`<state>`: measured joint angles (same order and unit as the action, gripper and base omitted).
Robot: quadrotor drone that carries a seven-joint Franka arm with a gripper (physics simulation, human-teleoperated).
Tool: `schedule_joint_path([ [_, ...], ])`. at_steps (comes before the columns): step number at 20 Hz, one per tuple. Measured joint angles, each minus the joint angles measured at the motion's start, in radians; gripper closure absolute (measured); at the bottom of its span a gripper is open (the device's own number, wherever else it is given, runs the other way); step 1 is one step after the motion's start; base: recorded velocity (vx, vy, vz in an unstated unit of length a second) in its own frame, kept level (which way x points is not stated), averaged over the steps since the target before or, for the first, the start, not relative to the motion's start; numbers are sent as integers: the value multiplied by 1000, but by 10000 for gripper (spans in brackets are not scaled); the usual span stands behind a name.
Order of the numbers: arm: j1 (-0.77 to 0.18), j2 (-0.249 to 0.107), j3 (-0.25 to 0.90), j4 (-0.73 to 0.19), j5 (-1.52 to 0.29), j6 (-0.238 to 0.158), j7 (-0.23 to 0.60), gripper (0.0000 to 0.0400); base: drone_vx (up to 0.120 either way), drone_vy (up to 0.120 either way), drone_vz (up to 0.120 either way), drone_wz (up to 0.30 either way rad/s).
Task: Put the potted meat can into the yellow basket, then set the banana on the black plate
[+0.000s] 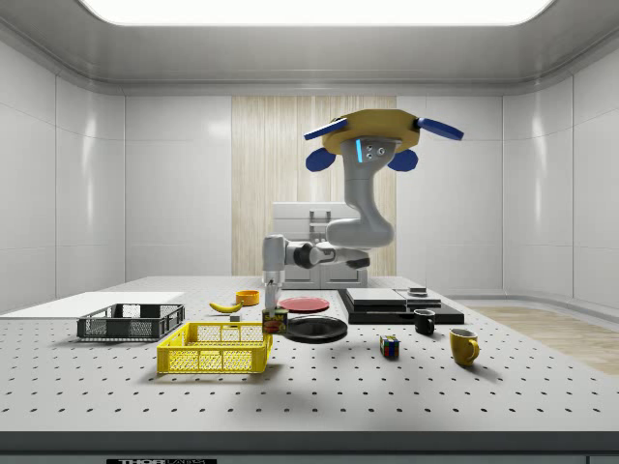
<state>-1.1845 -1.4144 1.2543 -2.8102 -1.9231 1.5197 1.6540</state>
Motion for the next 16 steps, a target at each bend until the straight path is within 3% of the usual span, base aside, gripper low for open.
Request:
schedule_joint_path([
  [16, -7, -21, 3, 1, 10, 19, 8, 109, 120, 0, 0, 0],
])
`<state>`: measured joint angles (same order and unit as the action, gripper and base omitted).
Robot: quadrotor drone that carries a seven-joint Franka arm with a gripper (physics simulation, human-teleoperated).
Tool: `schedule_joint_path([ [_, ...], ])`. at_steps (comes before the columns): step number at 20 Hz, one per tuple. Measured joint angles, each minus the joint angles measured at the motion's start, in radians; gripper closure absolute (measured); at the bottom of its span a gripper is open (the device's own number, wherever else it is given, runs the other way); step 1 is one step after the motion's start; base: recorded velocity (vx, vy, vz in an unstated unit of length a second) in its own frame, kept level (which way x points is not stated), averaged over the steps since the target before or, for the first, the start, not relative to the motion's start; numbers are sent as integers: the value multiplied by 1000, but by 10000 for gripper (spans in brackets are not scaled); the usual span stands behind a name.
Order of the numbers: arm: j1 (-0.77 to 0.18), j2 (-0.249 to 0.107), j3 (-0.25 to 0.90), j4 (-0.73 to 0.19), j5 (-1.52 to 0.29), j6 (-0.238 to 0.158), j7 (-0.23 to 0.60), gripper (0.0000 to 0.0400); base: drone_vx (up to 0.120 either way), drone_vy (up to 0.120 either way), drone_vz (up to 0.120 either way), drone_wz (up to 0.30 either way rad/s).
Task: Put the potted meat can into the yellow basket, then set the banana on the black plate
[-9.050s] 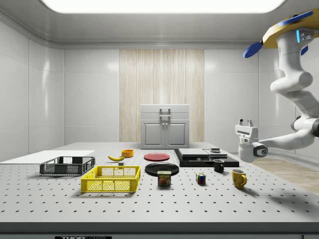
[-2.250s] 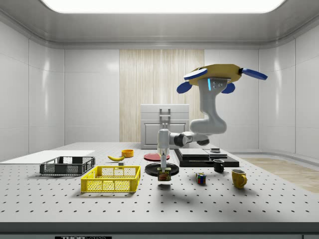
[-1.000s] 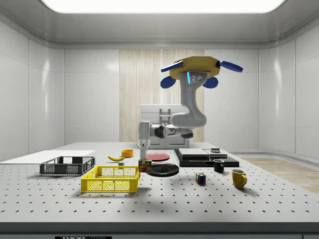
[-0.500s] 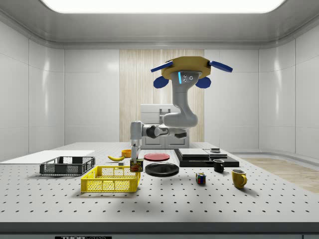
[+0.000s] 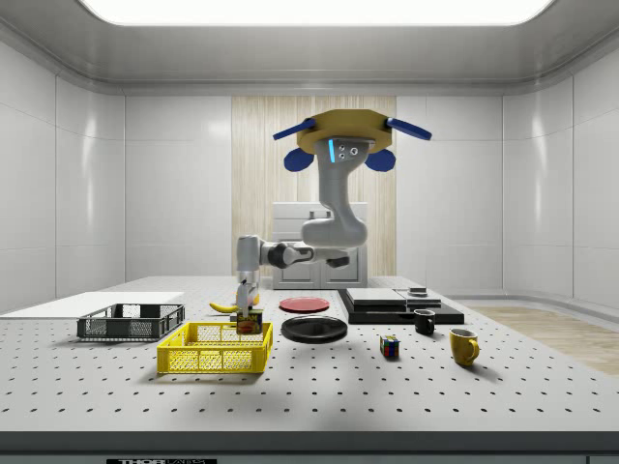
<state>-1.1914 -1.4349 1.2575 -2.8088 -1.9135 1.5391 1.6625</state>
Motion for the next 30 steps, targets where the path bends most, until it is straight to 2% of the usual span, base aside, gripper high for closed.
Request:
schedule_joint_path([
  [5, -2, -5, 1, 0, 2, 5, 0, 109, 120, 0, -96, 0],
  [11, -4, -11, 2, 1, 5, 10, 2, 109, 120, 0, -7, 0],
  [22, -19, -21, -95, 33, -83, 62, -1, 109, 4, 0, 0, 0],
  [26, -23, -20, -117, 42, -100, 74, -3, 44, 0, 0, 10, 0],
  [30, -20, -20, -106, 38, -89, 70, -3, 16, 0, 0, 120, 0],
])
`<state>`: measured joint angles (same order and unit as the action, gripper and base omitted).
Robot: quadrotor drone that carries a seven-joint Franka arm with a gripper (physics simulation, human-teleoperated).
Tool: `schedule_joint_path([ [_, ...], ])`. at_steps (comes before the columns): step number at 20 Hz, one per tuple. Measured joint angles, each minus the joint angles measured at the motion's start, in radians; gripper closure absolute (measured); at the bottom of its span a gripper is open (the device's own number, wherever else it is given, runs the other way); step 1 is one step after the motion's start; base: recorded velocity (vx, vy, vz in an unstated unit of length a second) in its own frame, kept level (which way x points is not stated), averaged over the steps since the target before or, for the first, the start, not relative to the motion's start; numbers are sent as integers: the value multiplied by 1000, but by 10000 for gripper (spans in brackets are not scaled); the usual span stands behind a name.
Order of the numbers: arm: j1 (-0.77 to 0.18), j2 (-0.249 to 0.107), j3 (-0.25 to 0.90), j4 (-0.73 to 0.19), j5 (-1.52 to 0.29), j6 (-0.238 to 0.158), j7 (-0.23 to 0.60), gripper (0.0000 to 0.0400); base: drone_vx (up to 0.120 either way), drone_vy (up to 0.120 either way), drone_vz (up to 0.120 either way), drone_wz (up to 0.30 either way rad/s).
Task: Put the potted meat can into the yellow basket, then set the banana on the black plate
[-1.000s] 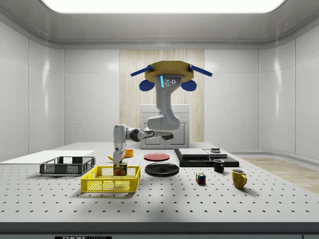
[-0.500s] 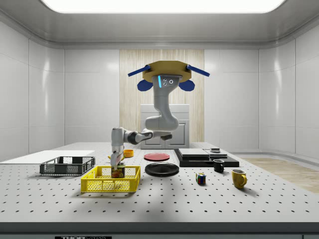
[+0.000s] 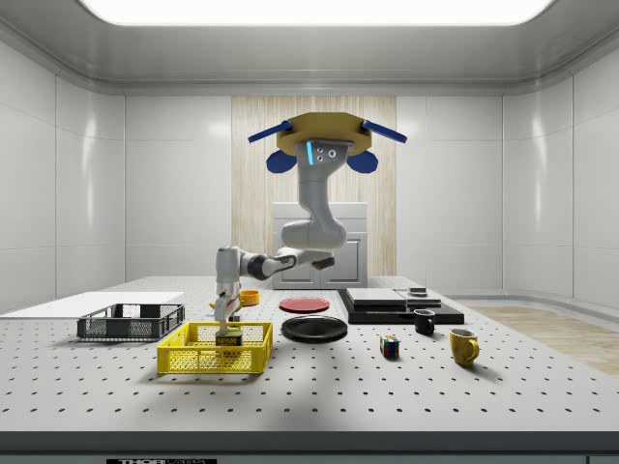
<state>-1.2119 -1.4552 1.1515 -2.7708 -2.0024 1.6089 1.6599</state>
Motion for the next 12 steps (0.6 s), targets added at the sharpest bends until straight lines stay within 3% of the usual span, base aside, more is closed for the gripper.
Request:
schedule_joint_path([
  [3, 1, 0, 4, -2, 4, -1, 0, 8, 40, -27, 120, 0],
  [12, 1, -2, 8, -3, 9, -1, 1, 1, 120, -120, 0, 0],
])
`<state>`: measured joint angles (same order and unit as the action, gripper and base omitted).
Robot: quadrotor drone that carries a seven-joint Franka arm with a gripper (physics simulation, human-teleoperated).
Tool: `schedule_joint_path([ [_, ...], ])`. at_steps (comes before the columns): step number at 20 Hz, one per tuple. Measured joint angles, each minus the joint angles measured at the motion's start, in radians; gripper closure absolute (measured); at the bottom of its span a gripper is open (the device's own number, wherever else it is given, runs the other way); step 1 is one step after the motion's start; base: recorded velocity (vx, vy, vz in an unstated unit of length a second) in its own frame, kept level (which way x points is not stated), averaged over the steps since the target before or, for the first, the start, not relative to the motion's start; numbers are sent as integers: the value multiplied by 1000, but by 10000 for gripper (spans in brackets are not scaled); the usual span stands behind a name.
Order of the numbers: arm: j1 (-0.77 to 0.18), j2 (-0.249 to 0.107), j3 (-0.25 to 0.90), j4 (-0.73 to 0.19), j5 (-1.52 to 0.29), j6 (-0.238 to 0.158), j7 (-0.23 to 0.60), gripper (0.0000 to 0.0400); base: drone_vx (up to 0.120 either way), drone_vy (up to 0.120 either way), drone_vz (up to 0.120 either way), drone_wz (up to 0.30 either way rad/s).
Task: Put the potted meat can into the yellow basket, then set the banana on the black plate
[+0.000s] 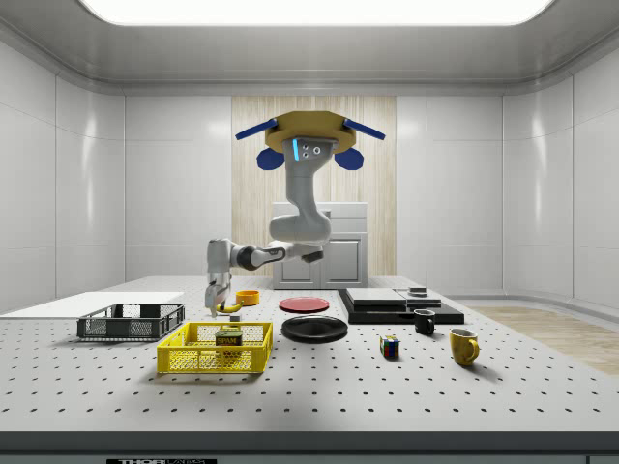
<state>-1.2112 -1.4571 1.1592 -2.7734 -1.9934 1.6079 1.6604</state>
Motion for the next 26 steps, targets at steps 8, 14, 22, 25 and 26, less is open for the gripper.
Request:
schedule_joint_path([
  [8, -1, -2, 1, 0, 1, 1, 0, 0, 35, -120, 0, 0],
  [14, -1, -3, 1, 0, 2, 2, 1, 0, 0, -120, 0, 0],
  [22, -2, -4, 1, 0, 2, 3, 1, 0, 0, -120, 0, 0],
  [25, -2, -4, 1, 0, 3, 4, 1, 0, 0, -120, -120, 0],
  [26, -2, -4, 1, 0, 3, 4, 2, 0, 0, -120, -120, 0],
])
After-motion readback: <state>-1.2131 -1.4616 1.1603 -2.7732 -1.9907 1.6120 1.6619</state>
